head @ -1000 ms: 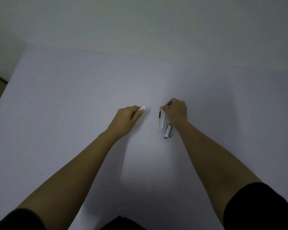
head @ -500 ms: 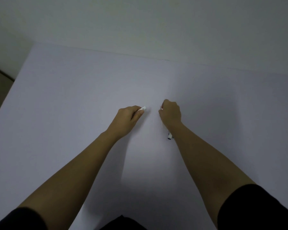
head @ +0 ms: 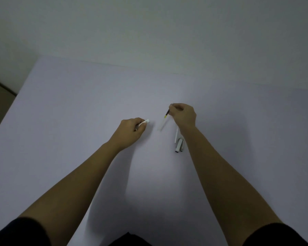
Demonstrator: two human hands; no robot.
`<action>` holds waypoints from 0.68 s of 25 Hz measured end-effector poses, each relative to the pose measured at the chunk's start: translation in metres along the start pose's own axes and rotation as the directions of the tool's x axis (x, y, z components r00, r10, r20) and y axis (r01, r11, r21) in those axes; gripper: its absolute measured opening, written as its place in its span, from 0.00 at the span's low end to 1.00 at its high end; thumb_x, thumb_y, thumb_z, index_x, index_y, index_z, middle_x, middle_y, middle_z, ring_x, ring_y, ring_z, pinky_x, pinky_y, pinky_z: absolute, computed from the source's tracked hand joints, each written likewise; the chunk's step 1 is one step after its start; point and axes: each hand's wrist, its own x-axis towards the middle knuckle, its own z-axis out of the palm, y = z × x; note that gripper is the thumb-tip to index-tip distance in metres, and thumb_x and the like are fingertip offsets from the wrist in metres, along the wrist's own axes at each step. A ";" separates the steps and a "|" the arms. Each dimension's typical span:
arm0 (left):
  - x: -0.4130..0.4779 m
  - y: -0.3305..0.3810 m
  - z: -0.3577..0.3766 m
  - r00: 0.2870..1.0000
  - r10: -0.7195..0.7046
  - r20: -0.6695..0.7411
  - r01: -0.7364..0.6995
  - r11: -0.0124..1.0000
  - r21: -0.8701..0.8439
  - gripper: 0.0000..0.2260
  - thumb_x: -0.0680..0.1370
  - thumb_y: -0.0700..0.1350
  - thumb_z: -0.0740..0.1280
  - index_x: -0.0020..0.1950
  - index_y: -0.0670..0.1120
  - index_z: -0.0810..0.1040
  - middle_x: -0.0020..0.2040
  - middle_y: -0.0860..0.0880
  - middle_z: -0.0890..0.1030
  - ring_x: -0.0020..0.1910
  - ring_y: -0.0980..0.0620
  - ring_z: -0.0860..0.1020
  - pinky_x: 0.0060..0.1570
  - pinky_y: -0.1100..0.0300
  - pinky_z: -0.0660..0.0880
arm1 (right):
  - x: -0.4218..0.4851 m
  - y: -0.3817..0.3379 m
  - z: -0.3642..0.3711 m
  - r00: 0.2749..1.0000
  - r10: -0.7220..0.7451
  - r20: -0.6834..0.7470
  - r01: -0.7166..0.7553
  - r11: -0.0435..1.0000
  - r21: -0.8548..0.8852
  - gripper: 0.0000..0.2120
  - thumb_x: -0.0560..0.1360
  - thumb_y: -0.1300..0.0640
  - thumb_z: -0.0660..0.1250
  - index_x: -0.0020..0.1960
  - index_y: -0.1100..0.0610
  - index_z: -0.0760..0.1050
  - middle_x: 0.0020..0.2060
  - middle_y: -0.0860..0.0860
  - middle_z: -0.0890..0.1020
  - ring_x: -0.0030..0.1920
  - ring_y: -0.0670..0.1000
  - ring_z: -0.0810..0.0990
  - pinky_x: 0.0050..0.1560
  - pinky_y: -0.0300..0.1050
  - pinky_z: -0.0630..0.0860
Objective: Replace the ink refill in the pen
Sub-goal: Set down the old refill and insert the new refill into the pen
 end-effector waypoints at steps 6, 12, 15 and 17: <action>-0.014 0.021 0.006 0.999 -0.034 -0.017 0.032 0.994 -0.109 0.14 0.79 0.55 0.59 0.49 0.48 0.80 0.39 0.51 0.82 0.33 0.60 0.76 0.36 0.67 0.71 | -0.019 -0.014 -0.041 0.998 0.017 -0.056 0.003 0.943 0.331 0.05 0.73 0.56 0.68 0.46 0.57 0.80 0.37 0.49 0.83 0.44 0.48 0.84 0.55 0.47 0.79; -0.028 0.043 0.012 1.000 -0.006 -0.020 0.002 0.980 -0.201 0.10 0.79 0.50 0.60 0.53 0.49 0.79 0.39 0.54 0.81 0.30 0.62 0.77 0.31 0.77 0.71 | -0.042 -0.025 -0.052 0.999 -0.023 -0.049 0.039 0.928 0.371 0.04 0.72 0.55 0.69 0.38 0.51 0.78 0.36 0.48 0.84 0.47 0.49 0.84 0.58 0.51 0.78; -0.034 0.049 0.010 0.999 0.000 -0.036 -0.008 0.976 -0.220 0.09 0.79 0.49 0.60 0.53 0.49 0.79 0.39 0.53 0.81 0.31 0.59 0.77 0.32 0.77 0.71 | -0.049 -0.027 -0.054 0.999 -0.024 -0.045 0.039 0.919 0.391 0.03 0.72 0.54 0.69 0.41 0.52 0.78 0.37 0.48 0.84 0.46 0.48 0.85 0.55 0.50 0.80; -0.038 0.050 0.007 0.999 0.008 -0.035 -0.015 0.977 -0.214 0.10 0.79 0.49 0.60 0.53 0.49 0.79 0.40 0.53 0.81 0.31 0.60 0.78 0.33 0.75 0.72 | -0.052 -0.027 -0.055 0.998 -0.032 -0.049 0.049 0.918 0.394 0.03 0.72 0.54 0.69 0.42 0.53 0.79 0.37 0.48 0.84 0.46 0.49 0.85 0.52 0.51 0.80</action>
